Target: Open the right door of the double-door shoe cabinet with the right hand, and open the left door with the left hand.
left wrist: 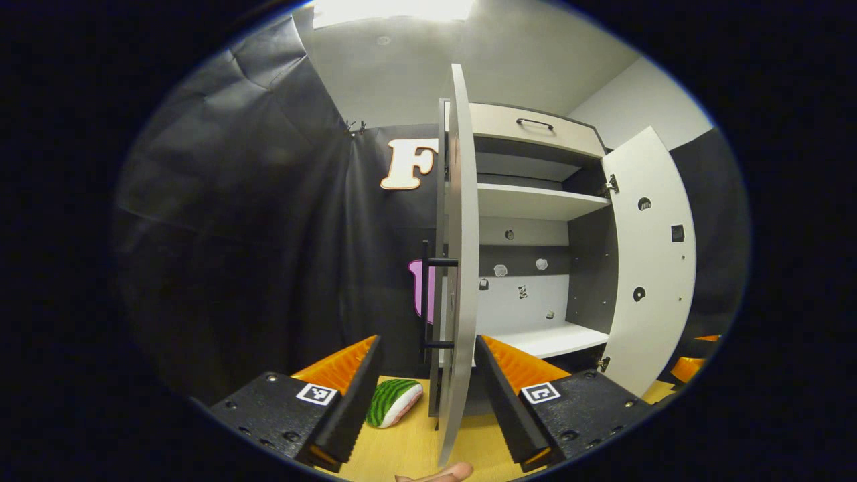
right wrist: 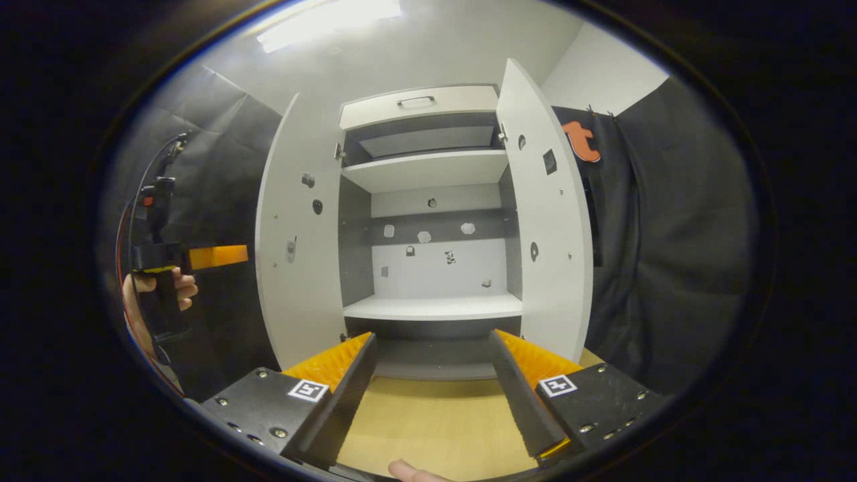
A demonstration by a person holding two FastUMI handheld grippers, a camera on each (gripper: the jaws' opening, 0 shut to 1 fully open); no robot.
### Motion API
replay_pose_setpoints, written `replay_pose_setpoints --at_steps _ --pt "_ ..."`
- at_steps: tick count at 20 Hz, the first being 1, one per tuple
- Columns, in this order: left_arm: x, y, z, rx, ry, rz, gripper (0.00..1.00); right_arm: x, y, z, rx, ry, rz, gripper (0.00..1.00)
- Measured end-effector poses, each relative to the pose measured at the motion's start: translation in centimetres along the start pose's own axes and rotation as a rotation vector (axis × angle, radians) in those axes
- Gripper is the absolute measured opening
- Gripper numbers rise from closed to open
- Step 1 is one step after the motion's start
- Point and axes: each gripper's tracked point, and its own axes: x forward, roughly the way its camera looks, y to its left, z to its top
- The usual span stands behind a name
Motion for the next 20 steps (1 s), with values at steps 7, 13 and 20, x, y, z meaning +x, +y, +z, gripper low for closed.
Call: replay_pose_setpoints --at_steps 7,13,20 --pt "-2.7 -2.3 -1.8 0.022 0.04 0.013 0.93 -0.4 -0.9 0.1 0.004 -0.009 -0.02 0.98" --pt "-4.6 -7.1 -4.1 0.035 0.039 -0.046 0.94 -0.5 -1.5 -0.3 -0.001 -0.004 -0.031 0.98" --pt "-6.2 -12.3 -7.1 0.051 0.046 -0.111 0.96 -0.4 -2.4 -1.1 -0.015 0.002 -0.052 0.98"
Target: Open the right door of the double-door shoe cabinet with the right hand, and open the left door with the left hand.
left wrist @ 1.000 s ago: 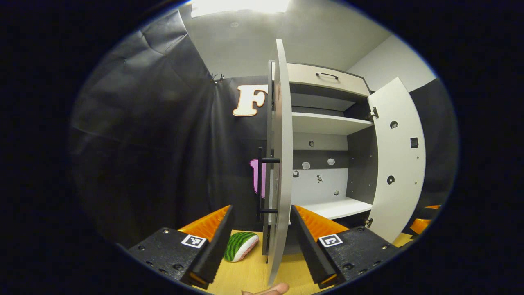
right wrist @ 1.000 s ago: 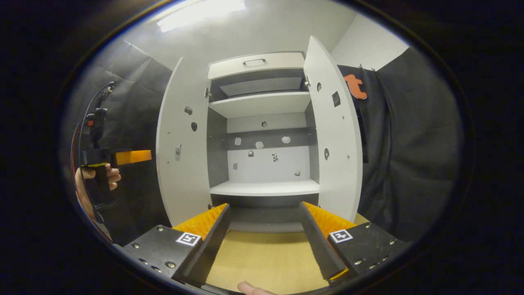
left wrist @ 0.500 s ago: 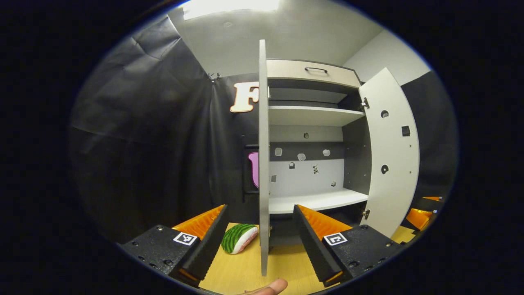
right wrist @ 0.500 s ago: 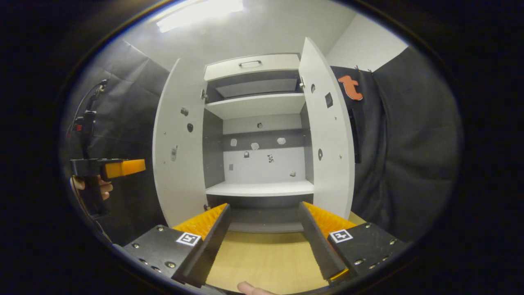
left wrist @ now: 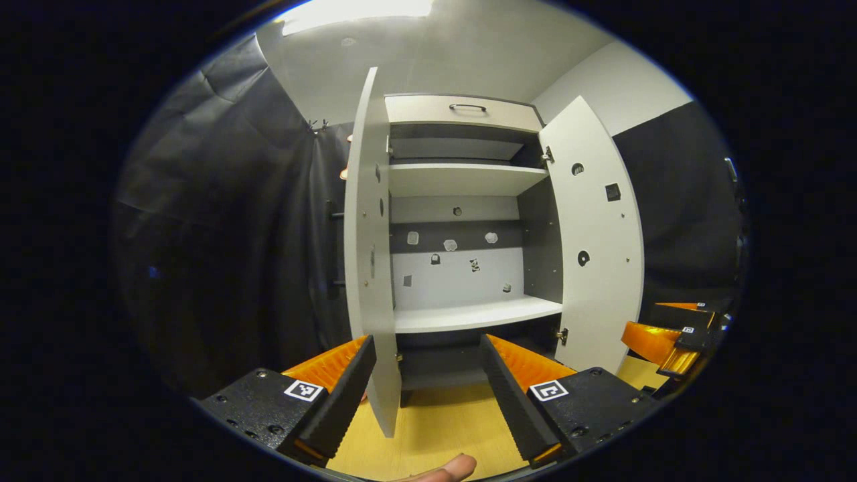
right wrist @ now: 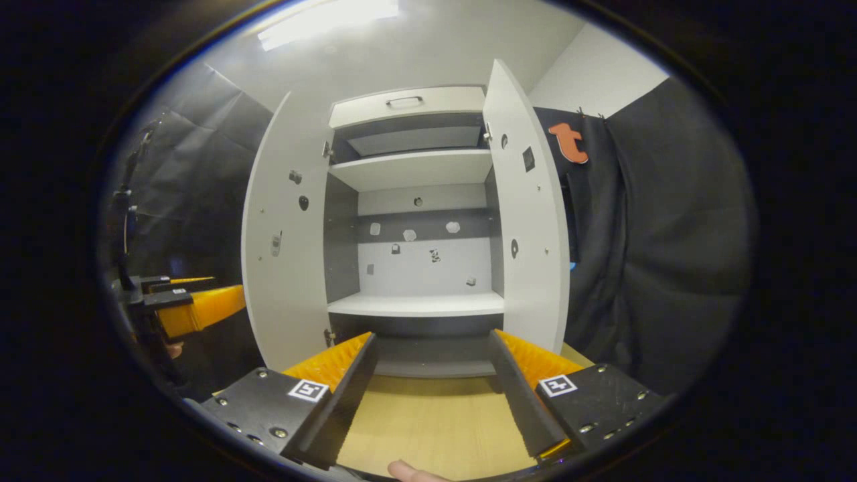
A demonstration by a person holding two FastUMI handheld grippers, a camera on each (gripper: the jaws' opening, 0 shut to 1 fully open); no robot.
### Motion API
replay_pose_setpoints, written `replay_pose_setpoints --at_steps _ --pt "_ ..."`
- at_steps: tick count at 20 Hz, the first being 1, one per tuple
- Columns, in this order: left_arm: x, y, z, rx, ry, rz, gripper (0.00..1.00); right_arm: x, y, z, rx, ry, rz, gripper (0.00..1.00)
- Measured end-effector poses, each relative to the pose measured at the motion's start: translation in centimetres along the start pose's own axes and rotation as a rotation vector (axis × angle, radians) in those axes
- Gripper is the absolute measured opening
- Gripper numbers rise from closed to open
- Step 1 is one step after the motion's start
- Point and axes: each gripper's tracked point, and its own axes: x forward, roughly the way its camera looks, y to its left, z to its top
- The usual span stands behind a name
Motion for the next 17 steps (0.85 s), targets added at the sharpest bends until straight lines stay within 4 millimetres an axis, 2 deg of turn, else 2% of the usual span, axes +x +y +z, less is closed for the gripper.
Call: replay_pose_setpoints --at_steps 2,4,6,7,9,10,13,17 --pt "0.3 -1.2 -1.2 -0.028 0.008 0.002 0.99 0.1 0.0 -0.3 0.004 0.002 0.0 0.98" --pt "0.7 -2.5 -2.6 -0.077 0.027 0.0 0.94 0.3 -0.1 -0.6 0.004 0.004 -0.003 0.98" --pt "1.2 -3.8 -3.6 -0.068 0.05 -0.02 0.97 0.5 -0.3 -0.8 -0.012 0.011 -0.005 0.98" --pt "1.5 -3.7 -3.7 -0.059 0.054 -0.016 0.97 0.4 -0.3 -0.8 -0.018 0.01 -0.005 0.94" --pt "1.5 -3.5 -3.4 -0.038 0.041 -0.001 0.97 0.2 -0.8 -0.6 -0.014 0.002 -0.012 0.94" --pt "1.5 -3.4 -3.3 -0.045 0.039 0.003 0.97 0.2 -1.0 -0.4 -0.01 -0.002 -0.016 0.98" --pt "1.6 -3.5 -3.1 -0.066 0.037 0.005 0.94 -0.1 -1.4 0.3 0.003 -0.018 -0.019 0.98" --pt "1.4 -3.5 -2.1 -0.071 0.004 0.023 0.96 -0.8 -1.3 1.6 0.007 -0.056 -0.014 0.98"
